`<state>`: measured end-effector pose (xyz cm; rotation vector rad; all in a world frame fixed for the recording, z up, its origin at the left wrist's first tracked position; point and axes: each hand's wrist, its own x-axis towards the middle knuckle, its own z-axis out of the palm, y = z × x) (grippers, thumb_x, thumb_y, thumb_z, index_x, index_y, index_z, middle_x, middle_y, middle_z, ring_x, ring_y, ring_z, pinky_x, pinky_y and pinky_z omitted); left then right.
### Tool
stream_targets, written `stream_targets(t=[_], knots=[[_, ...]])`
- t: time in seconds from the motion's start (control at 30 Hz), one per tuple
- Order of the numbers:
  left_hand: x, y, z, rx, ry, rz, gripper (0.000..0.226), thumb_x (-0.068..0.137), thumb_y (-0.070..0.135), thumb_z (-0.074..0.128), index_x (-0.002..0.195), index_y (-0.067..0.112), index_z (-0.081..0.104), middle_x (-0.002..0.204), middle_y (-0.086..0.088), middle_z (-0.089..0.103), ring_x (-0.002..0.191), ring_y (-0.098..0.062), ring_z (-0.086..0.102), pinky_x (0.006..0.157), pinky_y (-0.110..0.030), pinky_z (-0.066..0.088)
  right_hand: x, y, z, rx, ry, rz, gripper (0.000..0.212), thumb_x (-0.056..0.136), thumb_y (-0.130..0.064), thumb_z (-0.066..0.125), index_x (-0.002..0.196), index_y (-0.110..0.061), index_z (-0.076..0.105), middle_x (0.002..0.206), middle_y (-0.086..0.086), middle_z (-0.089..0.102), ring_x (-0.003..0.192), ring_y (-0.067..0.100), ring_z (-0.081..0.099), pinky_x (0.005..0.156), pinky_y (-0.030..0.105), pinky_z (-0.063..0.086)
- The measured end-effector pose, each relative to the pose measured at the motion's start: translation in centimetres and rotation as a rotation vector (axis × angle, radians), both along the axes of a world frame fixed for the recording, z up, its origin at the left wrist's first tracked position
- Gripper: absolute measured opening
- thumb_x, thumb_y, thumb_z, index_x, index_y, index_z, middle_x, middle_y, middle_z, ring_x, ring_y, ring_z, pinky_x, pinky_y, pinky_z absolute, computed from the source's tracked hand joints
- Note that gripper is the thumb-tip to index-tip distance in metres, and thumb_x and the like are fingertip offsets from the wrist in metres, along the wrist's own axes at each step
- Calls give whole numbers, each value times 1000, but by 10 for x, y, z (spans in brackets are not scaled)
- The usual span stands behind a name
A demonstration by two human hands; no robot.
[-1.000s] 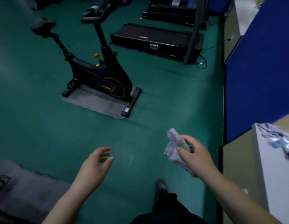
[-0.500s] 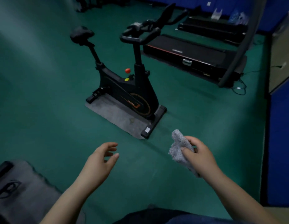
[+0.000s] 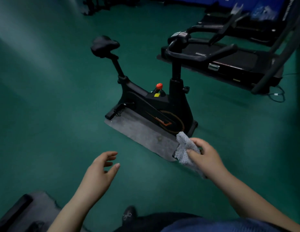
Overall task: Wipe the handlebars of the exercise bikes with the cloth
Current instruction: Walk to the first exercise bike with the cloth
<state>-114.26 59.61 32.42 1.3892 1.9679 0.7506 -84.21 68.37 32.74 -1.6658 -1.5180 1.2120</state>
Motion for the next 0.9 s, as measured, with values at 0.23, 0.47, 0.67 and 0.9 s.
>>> stream_targets(t=[0.23, 0.47, 0.67, 0.9], knots=[[-107, 97, 12, -9, 28, -74, 31, 84, 19, 65, 112, 28, 56, 109, 5, 63, 98, -7, 60, 77, -23, 45, -100, 65, 14, 8, -2, -70, 37, 83, -12, 61, 91, -48, 58, 108, -4, 61, 91, 8, 60, 70, 22, 44], [-156, 210, 2, -32, 40, -118, 31, 85, 22, 64, 114, 29, 55, 111, 6, 61, 100, -7, 59, 79, -23, 45, -143, 161, 5, -36, -15, -115, 35, 84, -15, 61, 91, -50, 58, 111, -8, 61, 94, 7, 60, 76, 26, 45], [-179, 328, 4, -36, 36, -115, 30, 85, 21, 65, 112, 30, 54, 112, 5, 61, 100, -8, 59, 79, -22, 45, -180, 273, 8, -36, -14, -75, 31, 85, -18, 61, 97, -46, 60, 113, -10, 59, 97, 4, 58, 84, 30, 48], [-189, 460, 26, 46, 18, -187, 30, 84, 22, 66, 108, 35, 53, 109, 9, 62, 98, -2, 58, 82, -23, 47, -208, 383, 32, 54, -21, -68, 31, 84, -22, 65, 112, -35, 63, 113, -8, 62, 101, 7, 60, 91, 32, 48]])
